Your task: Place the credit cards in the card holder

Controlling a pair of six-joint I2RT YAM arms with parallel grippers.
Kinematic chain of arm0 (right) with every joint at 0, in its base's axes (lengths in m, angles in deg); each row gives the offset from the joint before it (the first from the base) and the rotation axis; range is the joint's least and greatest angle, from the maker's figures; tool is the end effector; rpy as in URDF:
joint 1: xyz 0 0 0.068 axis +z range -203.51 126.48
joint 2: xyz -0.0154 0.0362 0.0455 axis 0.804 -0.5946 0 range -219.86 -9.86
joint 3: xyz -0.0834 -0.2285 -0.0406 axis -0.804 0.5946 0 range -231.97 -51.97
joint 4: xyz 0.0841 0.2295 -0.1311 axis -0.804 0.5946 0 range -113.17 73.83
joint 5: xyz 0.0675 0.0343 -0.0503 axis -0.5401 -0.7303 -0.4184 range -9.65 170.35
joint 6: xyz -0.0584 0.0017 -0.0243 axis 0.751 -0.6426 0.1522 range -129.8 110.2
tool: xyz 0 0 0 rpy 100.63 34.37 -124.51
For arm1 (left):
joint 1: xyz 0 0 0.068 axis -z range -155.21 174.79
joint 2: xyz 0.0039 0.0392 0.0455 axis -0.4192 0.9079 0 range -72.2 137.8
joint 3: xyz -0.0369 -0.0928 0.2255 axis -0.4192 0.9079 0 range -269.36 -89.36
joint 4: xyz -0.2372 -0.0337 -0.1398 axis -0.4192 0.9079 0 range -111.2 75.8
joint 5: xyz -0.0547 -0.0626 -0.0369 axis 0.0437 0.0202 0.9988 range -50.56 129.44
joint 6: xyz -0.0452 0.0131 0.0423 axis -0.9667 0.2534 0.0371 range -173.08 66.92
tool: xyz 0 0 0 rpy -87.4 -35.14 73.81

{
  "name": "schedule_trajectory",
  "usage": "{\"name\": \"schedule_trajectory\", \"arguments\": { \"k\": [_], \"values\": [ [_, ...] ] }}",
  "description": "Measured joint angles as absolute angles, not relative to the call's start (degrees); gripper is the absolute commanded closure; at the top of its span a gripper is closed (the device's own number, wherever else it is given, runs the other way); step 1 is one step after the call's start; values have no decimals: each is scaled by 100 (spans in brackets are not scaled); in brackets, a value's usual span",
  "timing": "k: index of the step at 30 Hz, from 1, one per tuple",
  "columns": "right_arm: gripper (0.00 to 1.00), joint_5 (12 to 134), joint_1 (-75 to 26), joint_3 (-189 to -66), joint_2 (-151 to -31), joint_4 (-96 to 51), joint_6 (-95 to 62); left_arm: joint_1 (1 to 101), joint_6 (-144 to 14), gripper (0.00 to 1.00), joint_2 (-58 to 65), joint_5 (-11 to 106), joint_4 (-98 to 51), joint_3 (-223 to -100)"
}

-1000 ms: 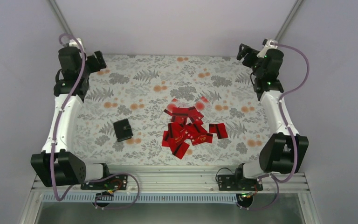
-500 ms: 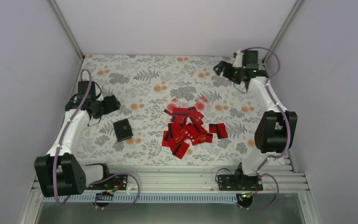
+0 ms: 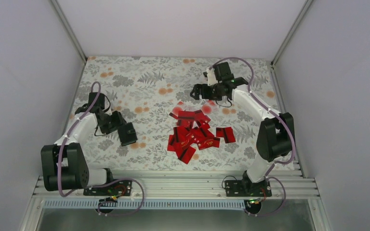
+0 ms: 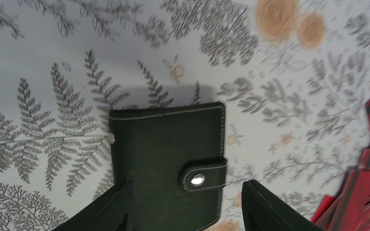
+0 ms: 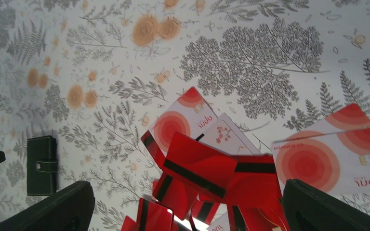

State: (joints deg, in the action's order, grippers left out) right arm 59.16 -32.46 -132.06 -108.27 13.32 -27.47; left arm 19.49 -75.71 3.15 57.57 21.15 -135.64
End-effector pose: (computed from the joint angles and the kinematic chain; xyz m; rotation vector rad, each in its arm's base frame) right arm 0.3584 0.1569 0.2249 -0.2297 2.5825 0.7290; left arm 0.2567 0.0087 0.1539 -0.6101 2.7592 -0.5152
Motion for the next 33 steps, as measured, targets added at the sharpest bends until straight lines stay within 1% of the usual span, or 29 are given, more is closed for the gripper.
{"name": "schedule_trajectory", "arguments": {
  "k": [9, 12, 18, 22, 28, 30, 33],
  "values": [
    [1, 6104, -3141, -13099, -10760, 1562, -2657, 1949, -7822, 49, 584, 5493, 2121, -13225],
    [1, 6107, -3099, -13092, -10753, 1577, -2640, 1946, -7945, 53, 595, 5296, 2117, -13221],
    [2, 6104, -3007, -13092, -10753, 1595, -2620, 1946, -8142, 56, 916, 5169, 1979, -13190],
    [2, 6107, -2957, -13092, -10762, 1614, -2620, 1946, -8203, 69, 1253, 5217, 1772, -13171],
    [2, 6109, -2929, -13092, -10812, 1619, -2620, 1885, -8308, 91, 1277, 5458, 1649, -13123],
    [2, 6107, -2920, -13092, -10832, 1619, -2620, 1870, -8327, 93, 1253, 5512, 1610, -13090],
    [2, 6091, -2911, -13092, -10845, 1621, -2616, 1881, -8354, 93, 1176, 5517, 1575, -13063]
  ]
}}
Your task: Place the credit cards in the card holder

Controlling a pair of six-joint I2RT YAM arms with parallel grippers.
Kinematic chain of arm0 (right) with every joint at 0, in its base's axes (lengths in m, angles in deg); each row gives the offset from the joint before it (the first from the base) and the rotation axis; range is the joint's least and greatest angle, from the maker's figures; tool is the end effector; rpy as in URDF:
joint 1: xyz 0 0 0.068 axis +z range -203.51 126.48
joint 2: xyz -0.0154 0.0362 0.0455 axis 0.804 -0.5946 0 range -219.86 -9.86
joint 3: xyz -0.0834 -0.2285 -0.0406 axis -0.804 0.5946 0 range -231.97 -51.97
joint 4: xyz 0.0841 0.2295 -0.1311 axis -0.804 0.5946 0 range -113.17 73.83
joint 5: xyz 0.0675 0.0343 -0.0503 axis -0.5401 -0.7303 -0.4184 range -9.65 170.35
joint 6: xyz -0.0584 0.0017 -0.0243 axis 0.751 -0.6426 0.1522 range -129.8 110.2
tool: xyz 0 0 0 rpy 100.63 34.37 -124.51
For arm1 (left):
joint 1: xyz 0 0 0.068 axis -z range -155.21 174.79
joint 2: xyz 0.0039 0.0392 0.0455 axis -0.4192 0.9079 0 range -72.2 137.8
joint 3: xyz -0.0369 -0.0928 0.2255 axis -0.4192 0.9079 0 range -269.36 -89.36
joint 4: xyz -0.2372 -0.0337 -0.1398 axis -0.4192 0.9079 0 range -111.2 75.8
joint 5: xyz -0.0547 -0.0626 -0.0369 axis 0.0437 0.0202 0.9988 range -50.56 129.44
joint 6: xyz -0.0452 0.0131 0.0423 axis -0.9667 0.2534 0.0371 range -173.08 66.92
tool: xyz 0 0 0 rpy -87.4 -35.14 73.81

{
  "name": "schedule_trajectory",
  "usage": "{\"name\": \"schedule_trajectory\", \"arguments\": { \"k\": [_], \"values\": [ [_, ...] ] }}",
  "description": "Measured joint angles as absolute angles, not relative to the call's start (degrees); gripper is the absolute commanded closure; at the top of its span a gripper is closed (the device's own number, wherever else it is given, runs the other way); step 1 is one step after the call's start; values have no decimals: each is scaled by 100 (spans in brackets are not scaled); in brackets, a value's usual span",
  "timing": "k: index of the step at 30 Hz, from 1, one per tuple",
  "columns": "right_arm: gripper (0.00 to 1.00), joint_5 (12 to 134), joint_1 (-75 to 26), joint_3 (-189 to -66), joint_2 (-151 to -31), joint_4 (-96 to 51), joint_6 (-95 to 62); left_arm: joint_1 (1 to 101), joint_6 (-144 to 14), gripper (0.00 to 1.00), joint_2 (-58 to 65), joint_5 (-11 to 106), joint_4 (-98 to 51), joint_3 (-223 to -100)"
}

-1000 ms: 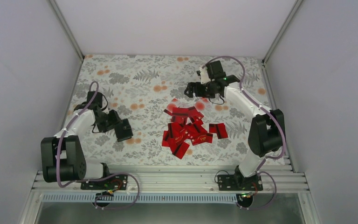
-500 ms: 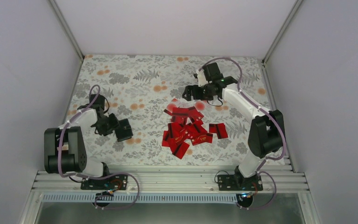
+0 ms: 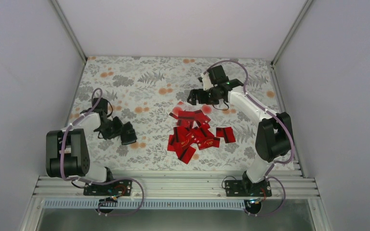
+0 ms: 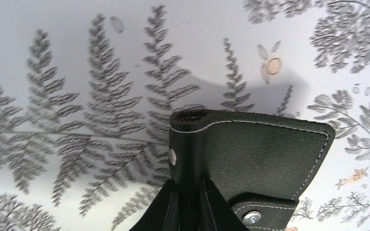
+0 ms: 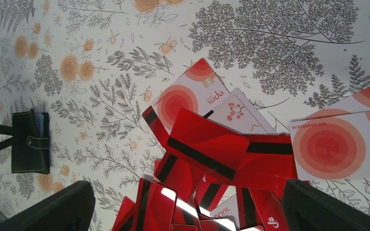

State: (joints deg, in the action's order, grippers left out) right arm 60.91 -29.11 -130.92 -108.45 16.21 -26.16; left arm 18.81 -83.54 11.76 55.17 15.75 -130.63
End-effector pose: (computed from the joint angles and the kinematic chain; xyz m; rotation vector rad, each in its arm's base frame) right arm 0.3428 0.1734 0.2134 -0.3134 2.6537 0.6863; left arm 0.2500 0.0130 0.0967 -0.8989 2.8508 -0.4610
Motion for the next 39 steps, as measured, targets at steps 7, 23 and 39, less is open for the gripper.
{"name": "schedule_trajectory", "arguments": {
  "k": [7, 23, 39],
  "values": [
    [2, 5558, -2894, -13092, -10845, 1488, -2596, 2381, -8198, 93, 982, 5580, 1219, -13175],
    [2, 2946, -2874, -13639, -11022, 904, -2847, 3435, -7624, 92, 387, 6931, 773, -14768],
    [28, 1698, -2791, -14155, -11505, 548, -3125, 4036, -7777, 91, 947, 8288, 386, -15750]
  ]
}}
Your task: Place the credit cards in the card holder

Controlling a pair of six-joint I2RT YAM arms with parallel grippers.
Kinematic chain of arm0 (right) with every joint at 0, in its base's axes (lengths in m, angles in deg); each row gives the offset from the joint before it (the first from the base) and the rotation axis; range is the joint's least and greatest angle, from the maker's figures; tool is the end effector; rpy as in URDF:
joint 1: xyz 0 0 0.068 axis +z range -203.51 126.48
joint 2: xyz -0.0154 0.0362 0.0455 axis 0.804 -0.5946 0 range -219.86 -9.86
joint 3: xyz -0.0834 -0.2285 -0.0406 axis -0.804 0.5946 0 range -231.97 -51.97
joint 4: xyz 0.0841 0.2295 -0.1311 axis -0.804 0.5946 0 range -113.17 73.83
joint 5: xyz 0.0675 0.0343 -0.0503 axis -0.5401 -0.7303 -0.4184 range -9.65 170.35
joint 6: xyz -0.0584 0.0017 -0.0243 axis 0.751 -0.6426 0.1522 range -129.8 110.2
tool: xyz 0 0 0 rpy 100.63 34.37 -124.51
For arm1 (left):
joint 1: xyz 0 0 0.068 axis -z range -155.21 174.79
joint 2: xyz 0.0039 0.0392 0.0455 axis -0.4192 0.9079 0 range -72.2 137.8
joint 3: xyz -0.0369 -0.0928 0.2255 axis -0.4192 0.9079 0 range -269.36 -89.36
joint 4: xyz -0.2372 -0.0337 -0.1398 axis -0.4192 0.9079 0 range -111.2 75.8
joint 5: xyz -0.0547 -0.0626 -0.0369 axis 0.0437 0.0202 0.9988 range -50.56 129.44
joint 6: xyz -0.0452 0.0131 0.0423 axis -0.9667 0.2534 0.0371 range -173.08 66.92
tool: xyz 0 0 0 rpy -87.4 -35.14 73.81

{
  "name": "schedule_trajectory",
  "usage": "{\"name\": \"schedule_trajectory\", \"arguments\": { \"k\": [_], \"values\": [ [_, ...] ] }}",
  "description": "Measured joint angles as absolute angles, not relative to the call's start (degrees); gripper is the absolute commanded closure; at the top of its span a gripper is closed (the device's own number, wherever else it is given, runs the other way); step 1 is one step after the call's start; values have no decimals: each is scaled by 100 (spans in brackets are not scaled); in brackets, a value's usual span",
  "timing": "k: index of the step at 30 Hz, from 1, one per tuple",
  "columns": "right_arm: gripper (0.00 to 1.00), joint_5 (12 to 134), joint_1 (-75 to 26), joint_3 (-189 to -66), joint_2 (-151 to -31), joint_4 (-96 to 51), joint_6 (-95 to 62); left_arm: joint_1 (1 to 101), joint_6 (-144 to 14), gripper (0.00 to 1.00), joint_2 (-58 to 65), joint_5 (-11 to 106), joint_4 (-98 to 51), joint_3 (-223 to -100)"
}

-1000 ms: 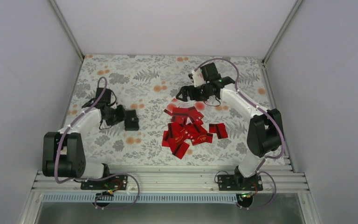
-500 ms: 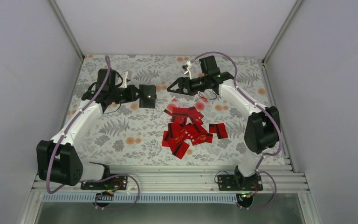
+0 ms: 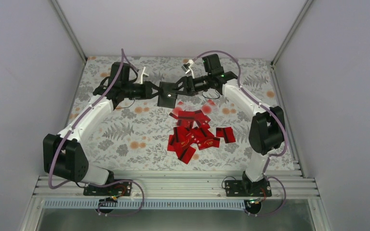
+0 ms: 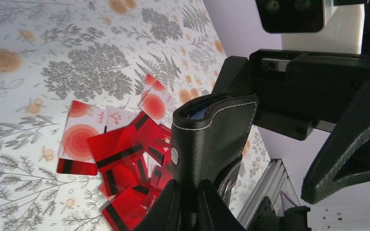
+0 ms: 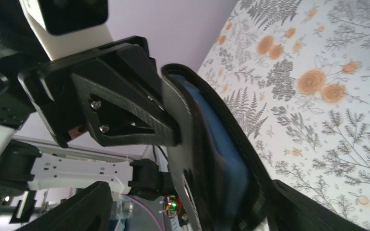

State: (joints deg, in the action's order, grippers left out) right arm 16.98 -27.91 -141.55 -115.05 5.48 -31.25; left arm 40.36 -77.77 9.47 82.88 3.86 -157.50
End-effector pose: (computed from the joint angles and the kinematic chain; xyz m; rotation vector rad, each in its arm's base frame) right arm 0.3590 0.2203 0.2625 -0.6830 2.2810 1.6920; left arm 0.3183 -0.1233 0.2767 0.2528 2.2906 -1.2215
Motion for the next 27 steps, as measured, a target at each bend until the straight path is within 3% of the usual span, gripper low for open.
{"name": "schedule_trajectory", "arguments": {
  "k": [4, 9, 10, 11, 13, 14, 20, 27],
  "values": [
    [59, 1543, -2747, -14211, -11505, 508, -3110, 4163, -7818, 91, 1023, 8367, 371, -15811],
    [88, 1493, -2749, -14231, -11551, 519, -3107, 4217, -7820, 86, 1032, 8424, 368, -15859],
    [92, 1488, -2749, -14231, -11571, 535, -3112, 4228, -7818, 79, 1032, 8430, 368, -15861],
    [95, 1477, -2752, -14231, -11584, 545, -3099, 4231, -7818, 64, 1032, 8432, 373, -15861],
    [96, 1447, -2758, -14231, -11601, 563, -3075, 4231, -7781, 14, 1028, 8428, 377, -15861],
    [96, 1416, -2754, -14231, -11608, 585, -3083, 4246, -7763, 2, 1021, 8422, 379, -15866],
    [96, 1108, -2739, -14231, -11608, 410, -3249, 4217, -7580, 1, 409, 8437, 373, -15723],
    [96, 548, -2736, -14550, -11608, 14, -3566, 3822, -7436, 14, -614, 9250, -108, -15203]
  ]
}}
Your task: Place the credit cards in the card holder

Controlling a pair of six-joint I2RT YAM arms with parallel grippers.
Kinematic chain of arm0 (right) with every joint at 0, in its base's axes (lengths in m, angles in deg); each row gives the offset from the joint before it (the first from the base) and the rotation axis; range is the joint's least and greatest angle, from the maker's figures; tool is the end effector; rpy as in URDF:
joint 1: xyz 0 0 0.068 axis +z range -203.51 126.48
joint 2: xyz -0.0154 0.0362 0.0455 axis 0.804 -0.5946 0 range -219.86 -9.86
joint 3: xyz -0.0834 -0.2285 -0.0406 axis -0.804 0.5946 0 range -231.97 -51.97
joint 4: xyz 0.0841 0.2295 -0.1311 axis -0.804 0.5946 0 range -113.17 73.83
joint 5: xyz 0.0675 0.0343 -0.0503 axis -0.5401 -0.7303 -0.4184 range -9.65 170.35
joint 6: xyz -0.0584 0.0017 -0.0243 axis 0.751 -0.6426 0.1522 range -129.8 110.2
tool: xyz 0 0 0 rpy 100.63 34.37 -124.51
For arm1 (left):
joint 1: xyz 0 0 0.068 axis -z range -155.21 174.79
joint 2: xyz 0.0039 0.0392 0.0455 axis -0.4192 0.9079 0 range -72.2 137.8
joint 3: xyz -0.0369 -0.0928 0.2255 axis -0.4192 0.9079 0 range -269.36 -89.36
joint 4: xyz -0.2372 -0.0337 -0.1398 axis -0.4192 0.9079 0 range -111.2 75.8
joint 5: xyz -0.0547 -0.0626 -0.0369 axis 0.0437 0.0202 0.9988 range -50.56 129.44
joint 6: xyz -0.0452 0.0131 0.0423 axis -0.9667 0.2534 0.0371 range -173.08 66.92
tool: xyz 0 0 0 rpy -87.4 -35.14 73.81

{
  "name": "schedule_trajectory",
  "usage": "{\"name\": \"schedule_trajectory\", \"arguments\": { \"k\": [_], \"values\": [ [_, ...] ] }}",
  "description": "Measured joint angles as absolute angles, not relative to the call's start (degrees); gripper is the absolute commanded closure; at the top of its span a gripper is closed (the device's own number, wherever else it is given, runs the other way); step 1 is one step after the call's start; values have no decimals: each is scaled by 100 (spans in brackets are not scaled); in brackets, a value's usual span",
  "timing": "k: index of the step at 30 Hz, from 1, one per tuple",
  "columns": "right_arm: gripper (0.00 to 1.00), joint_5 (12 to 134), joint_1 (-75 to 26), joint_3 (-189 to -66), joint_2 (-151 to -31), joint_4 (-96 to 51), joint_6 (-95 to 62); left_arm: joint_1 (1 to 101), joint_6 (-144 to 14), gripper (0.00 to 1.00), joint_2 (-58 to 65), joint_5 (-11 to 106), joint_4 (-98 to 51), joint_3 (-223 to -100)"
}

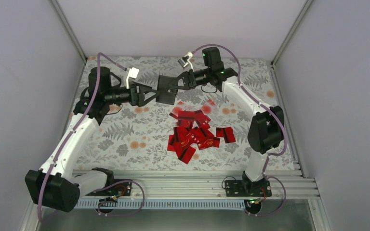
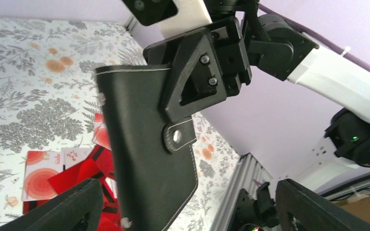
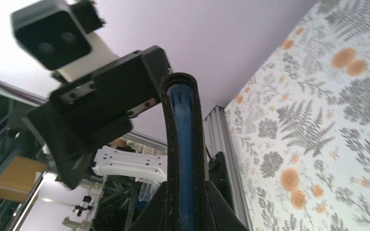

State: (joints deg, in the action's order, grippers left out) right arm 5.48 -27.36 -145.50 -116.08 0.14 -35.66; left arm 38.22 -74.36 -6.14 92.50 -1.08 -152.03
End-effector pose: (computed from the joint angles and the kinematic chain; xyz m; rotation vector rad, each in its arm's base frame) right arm 0.3606 0.2295 0.2910 -0.8276 2.1059 1.9213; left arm 0.2667 -0.1036 0.3332 0.4986 1.9708 -1.2984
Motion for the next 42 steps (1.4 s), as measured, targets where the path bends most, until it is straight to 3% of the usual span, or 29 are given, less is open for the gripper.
{"name": "schedule_trajectory", "arguments": {
  "k": [22, 23, 27, 28, 29, 30, 32, 34, 37, 42],
  "values": [
    [96, -254, -2371, -15075, -11608, -119, -3499, 3413, -7576, 62, -594, 10701, -744, -14808],
    [96, -260, -2367, -15079, -11610, -117, -3494, 3428, -7613, 66, -592, 10721, -786, -14777],
    [96, -258, -2319, -15199, -11638, -69, -3431, 3522, -7766, 96, -570, 10767, -947, -14714],
    [96, -265, -2312, -15228, -11640, -45, -3411, 3538, -7785, 97, -559, 10773, -984, -14714],
    [94, -256, -2312, -15252, -11643, -16, -3387, 3549, -7807, 97, -550, 10776, -1026, -14712],
    [82, -234, -2314, -15263, -11643, -7, -3370, 3551, -7812, 98, -544, 10756, -1044, -14712],
    [43, -149, -2314, -15306, -11658, 102, -3346, 3551, -7794, 98, -539, 10668, -1004, -14718],
    [24, 155, -2314, -15462, -11724, 290, -3308, 3546, -7770, 98, -533, 10437, -888, -14720],
    [19, 1040, -2314, -15750, -11774, 677, -3190, 3511, -7763, 98, -474, 9978, -646, -14722],
    [20, 2526, -2321, -15901, -11763, 1149, -3070, 3511, -7794, 98, -441, 9108, -425, -14777]
  ]
}}
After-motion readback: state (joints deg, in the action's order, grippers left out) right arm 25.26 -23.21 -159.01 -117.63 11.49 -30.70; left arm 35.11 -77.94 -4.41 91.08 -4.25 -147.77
